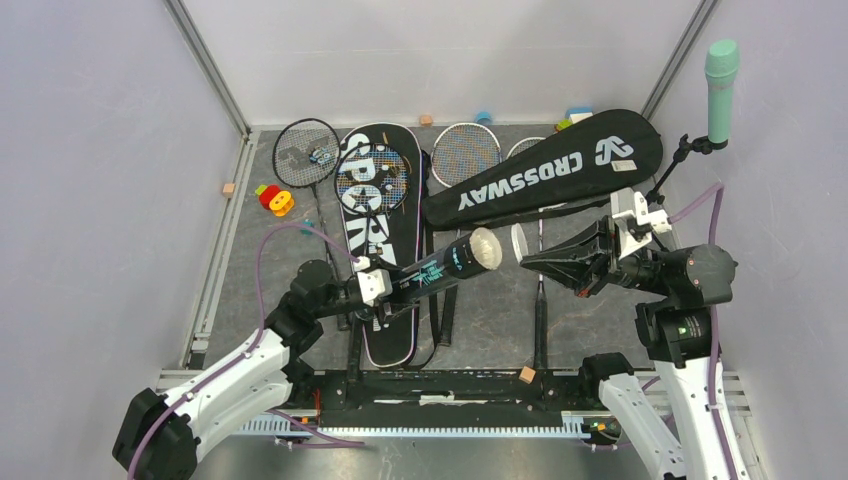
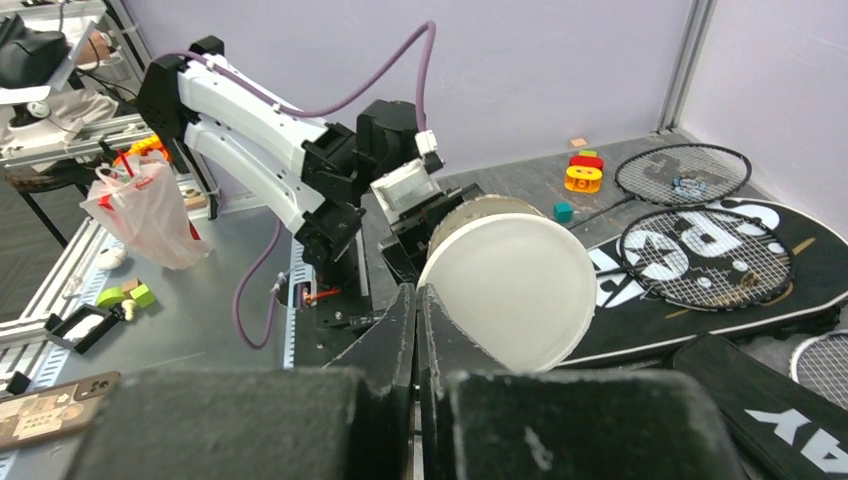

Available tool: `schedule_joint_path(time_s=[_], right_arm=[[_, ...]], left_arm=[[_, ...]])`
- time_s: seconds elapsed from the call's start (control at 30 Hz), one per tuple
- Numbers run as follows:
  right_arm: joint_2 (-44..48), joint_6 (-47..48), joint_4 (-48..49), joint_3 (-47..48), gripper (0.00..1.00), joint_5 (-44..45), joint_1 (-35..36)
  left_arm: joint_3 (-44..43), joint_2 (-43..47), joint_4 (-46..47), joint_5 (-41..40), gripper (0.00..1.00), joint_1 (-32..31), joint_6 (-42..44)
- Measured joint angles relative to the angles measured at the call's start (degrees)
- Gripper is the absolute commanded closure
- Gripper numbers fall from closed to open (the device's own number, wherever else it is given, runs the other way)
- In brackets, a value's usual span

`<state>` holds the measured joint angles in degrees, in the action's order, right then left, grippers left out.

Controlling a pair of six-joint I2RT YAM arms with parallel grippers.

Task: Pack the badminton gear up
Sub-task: Close the lid on the shuttle tube.

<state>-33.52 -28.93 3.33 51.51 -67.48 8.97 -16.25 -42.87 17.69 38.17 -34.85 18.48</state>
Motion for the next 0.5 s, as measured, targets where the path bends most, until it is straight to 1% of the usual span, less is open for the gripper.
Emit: schedule_joint_path(time_s=[0.23, 0.4, 0.5], right_arm=[[-0.9, -5.9, 6.03, -0.04, 1.0, -0.66, 0.0], [-2.54, -11.45, 12.76, -2.16, 1.0, -1.14, 0.02], [-3.61, -13.6, 14.84, -2.71, 1.0, -1.25, 0.31]], left_arm=[[-0.13, -0.26, -0.7, 1.03, 0.83, 0.0, 0.04], [-0.68, -1.14, -0.9, 0.94, 0.83, 0.0, 0.02], [-1.09, -1.73, -0.87, 0.87, 0.83, 0.0, 0.02]])
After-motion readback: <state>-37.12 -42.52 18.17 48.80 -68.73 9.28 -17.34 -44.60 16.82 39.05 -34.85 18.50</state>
